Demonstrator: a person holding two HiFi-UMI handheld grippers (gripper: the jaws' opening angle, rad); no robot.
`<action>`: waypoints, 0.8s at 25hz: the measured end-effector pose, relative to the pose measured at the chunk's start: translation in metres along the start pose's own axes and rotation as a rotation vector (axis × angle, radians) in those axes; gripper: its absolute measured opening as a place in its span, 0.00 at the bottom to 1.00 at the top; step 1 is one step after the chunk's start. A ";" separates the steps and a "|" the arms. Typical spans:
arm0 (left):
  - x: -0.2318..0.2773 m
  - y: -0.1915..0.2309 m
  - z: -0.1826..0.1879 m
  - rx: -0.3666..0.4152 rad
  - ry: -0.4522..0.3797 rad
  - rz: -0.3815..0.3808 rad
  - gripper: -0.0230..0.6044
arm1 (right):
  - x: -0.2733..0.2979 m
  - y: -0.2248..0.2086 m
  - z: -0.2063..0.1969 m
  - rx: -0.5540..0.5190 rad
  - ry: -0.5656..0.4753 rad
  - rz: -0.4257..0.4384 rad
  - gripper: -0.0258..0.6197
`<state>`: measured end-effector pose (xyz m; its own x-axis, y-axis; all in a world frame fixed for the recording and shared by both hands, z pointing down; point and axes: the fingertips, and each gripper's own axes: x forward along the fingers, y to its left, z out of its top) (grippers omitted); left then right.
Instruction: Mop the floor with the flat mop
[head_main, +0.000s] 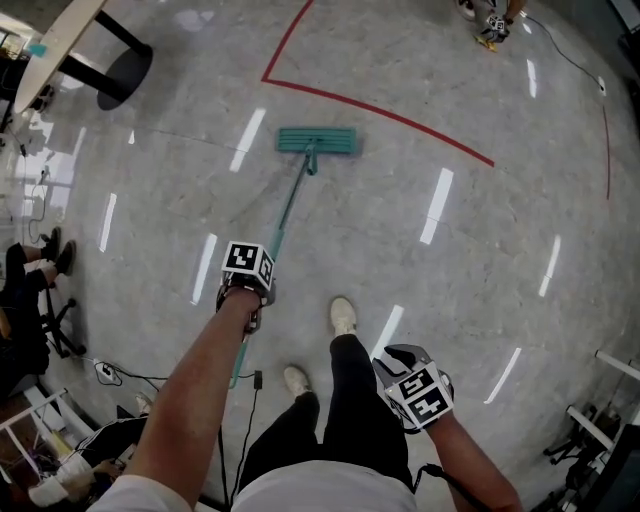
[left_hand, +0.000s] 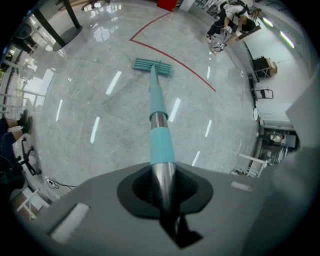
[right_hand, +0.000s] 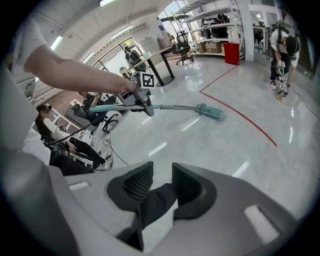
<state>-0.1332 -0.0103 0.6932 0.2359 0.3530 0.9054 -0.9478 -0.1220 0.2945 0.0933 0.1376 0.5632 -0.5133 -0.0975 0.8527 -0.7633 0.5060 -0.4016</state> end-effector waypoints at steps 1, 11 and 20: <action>0.000 0.003 -0.011 0.001 -0.008 -0.005 0.11 | 0.001 0.004 0.001 -0.008 0.000 0.003 0.23; 0.006 0.032 -0.137 -0.017 -0.019 -0.007 0.11 | 0.008 0.047 0.000 -0.120 -0.004 0.014 0.23; 0.019 0.054 -0.248 -0.034 0.000 -0.004 0.11 | 0.021 0.090 0.005 -0.239 -0.001 0.036 0.23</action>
<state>-0.2333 0.2200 0.6510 0.2395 0.3536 0.9042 -0.9536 -0.0892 0.2875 0.0118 0.1764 0.5437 -0.5389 -0.0771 0.8389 -0.6301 0.6979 -0.3406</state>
